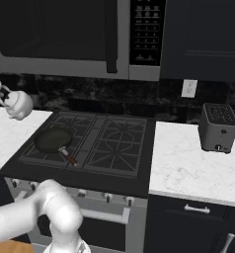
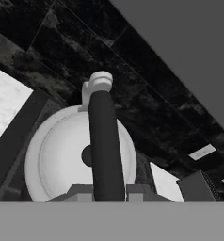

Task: Pick the kettle from the counter and place it on a stove burner. Then turn the burner on.

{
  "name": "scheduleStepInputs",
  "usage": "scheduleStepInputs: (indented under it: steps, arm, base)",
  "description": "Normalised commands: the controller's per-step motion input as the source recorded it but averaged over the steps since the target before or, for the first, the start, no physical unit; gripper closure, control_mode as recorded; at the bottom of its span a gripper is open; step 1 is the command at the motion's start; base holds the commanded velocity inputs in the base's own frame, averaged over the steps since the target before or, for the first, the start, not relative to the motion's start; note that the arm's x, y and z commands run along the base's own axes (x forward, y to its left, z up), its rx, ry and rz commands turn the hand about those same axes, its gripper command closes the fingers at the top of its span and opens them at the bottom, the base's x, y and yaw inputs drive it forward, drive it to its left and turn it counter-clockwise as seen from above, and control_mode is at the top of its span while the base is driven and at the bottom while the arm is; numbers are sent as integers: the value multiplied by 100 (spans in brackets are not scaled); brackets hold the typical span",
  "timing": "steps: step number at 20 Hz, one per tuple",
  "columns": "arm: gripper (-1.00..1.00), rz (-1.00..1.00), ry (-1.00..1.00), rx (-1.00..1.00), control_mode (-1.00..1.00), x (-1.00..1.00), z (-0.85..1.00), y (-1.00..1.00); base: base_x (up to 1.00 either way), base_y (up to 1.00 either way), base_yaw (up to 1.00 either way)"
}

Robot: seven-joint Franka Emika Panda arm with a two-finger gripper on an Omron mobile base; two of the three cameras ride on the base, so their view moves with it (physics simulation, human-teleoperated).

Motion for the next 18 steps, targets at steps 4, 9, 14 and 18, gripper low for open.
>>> scheduleStepInputs:
  steps: [4,9,14,18]
  arm:
    - [100,-10,0,8,-100,0,30,-100]
    - [100,-15,11,14,-100,0,13,-100]
    - [100,-17,21,16,-100,-1,3,-100]
    - [100,-14,21,16,-100,0,0,-100]
  base:
    - [0,0,0]
    - [0,0,0]
    - [0,0,0]
    - [0,0,0]
